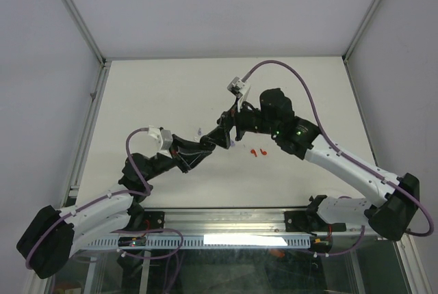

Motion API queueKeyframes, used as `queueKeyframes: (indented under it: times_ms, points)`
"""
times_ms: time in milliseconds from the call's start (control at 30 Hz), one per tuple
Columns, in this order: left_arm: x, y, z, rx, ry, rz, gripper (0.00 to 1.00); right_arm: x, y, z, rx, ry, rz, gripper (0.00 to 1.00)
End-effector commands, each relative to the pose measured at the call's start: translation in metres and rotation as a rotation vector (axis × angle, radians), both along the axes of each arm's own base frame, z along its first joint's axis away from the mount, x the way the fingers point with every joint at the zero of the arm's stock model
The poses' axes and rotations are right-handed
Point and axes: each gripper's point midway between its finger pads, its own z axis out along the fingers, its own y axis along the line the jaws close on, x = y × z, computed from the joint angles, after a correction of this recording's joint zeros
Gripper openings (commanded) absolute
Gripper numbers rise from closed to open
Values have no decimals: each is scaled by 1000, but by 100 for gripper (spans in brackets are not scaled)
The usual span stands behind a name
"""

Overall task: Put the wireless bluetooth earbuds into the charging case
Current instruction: Place the earbud in the charging case, then close the charging case.

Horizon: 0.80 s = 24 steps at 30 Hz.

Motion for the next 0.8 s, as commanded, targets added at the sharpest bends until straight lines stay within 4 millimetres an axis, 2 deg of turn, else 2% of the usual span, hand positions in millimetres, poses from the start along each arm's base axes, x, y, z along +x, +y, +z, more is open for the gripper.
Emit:
queueKeyframes:
  times_ms: [0, 233, 433, 767]
  points:
    - [-3, -1, 42, -77, -132, -23, 0, -15, 14, 20, 76, 70, 121, 94]
    - [-5, -4, 49, -109, -131, -51, 0, -21, 22, 4, 61, 152, 186, 96]
    - [4, -4, 41, -111, -56, -21, 0, -33, 19, 12, 88, 138, 256, 95]
    - [17, 1, 15, -101, 116, 50, 0, -50, 6, 22, 139, 89, 338, 93]
